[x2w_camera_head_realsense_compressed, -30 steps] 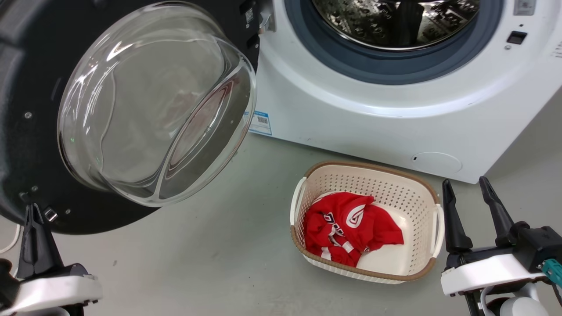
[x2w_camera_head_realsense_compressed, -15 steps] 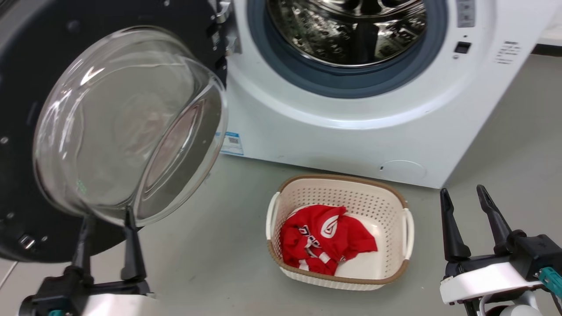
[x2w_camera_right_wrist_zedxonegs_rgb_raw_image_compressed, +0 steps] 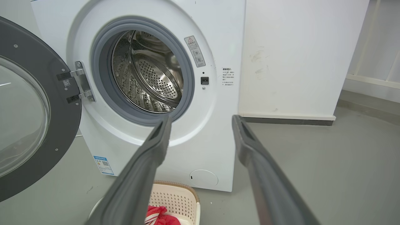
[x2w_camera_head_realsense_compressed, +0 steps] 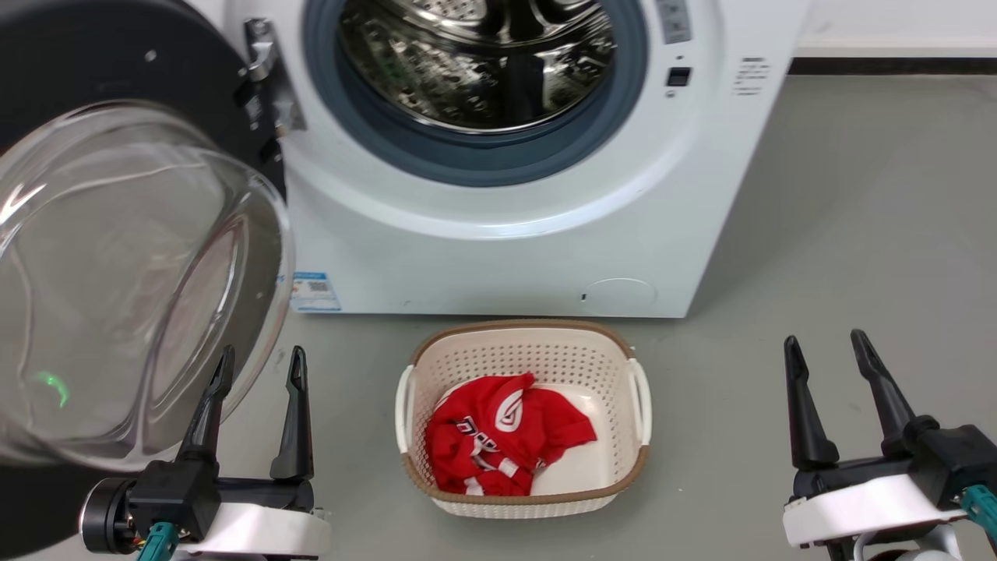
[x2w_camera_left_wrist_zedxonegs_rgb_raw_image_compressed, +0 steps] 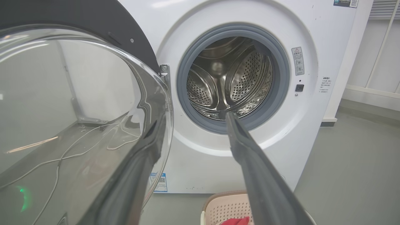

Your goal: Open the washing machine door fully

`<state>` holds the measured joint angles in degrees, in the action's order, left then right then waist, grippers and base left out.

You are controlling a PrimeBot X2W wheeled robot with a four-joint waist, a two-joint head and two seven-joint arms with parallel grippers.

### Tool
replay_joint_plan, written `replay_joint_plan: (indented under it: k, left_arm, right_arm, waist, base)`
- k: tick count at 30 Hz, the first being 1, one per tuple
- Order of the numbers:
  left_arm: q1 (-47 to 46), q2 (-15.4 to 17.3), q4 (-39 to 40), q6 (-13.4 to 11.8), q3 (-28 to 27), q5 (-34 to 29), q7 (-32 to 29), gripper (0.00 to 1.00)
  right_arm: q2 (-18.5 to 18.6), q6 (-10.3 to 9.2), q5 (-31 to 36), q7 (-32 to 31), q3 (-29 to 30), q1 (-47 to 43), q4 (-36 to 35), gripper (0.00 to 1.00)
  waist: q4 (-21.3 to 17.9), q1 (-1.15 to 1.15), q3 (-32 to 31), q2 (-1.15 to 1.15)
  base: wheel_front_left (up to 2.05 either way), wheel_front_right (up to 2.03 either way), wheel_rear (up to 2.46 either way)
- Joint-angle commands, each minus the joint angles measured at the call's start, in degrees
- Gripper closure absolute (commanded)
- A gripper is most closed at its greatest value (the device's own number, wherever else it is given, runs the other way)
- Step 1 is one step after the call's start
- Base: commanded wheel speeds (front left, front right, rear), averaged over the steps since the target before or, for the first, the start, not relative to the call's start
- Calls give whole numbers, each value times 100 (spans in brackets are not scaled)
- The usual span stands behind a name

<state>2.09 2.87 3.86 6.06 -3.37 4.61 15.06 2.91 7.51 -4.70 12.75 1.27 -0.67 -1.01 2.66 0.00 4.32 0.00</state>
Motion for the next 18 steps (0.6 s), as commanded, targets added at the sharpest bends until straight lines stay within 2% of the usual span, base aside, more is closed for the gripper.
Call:
replay_joint_plan:
  k: [1,8,18]
  left_arm:
    - [-30,3,-9,21,4,-48,15,0]
    - [71,3,-67,24,-7,-89,15,0]
    - [139,2,-138,14,-20,-88,15,0]
  right_arm:
    - [-8,-4,12,-7,-12,-79,-34,0]
    - [-8,-4,-12,-26,-56,-205,-22,0]
    - [-8,-4,-89,3,-110,-190,69,0]
  waist:
    - [-164,0,-72,0]
    - [-292,0,-146,0]
    - [-259,0,-184,0]
  base:
    - [0,0,0]
    - [0,0,0]
    - [0,0,0]
